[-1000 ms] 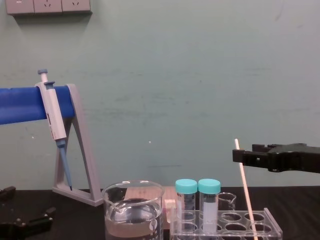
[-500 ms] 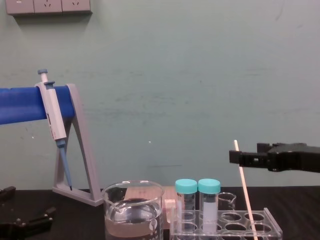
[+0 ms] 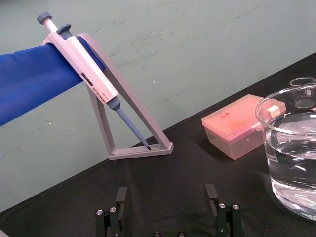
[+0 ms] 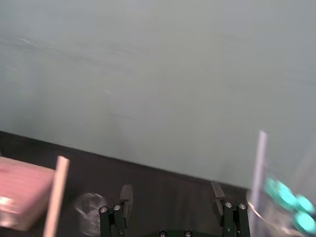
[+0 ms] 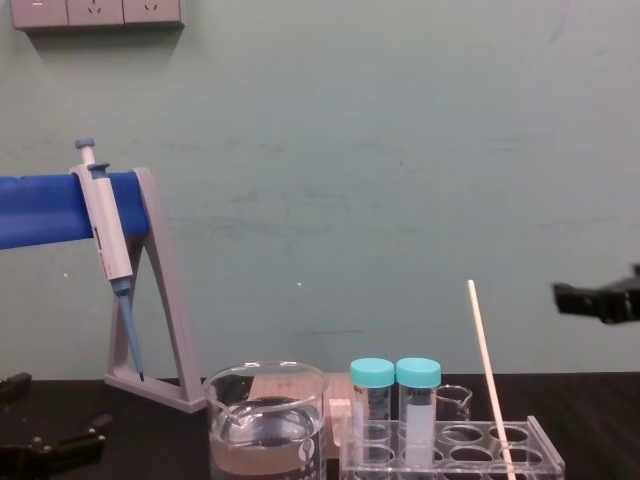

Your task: Hold the thermometer with one hand and immerse one end into the beaker, then reinsert it into the test tube rack.

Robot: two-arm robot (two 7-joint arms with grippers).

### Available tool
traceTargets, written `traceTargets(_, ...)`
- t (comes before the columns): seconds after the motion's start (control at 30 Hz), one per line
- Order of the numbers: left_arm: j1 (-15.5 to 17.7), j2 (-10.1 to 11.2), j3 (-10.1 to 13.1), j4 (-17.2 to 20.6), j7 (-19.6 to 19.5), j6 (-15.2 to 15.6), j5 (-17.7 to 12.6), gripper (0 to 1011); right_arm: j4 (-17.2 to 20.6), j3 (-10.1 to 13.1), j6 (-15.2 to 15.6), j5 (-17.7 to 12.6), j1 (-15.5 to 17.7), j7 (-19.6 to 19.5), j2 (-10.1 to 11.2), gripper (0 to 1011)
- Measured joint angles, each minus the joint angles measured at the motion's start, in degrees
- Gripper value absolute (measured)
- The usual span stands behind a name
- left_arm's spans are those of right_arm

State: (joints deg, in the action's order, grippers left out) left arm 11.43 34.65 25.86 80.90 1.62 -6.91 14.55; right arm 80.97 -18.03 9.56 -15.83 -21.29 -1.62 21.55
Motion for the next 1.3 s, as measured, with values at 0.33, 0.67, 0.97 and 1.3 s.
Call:
traceTargets(0.33,0.0,0.0,0.0,0.0,0.0,0.0,0.0,1004,-5.38,-0.66,-2.43,4.15,0.51,-2.97,-2.98,1003)
traceTargets(0.67,0.0,0.0,0.0,0.0,0.0,0.0,0.0,1004,-7.91,-1.28,-5.44,4.86,-0.12,-0.66,-3.65,1003)
traceTargets(0.97,0.0,0.0,0.0,0.0,0.0,0.0,0.0,1004,-7.53,-1.2,-5.04,4.86,-0.01,-1.09,-3.6,1003)
traceTargets(1.3,0.0,0.0,0.0,0.0,0.0,0.0,0.0,1004,-7.36,-1.13,-4.83,4.84,0.06,-1.36,-3.55,1003)
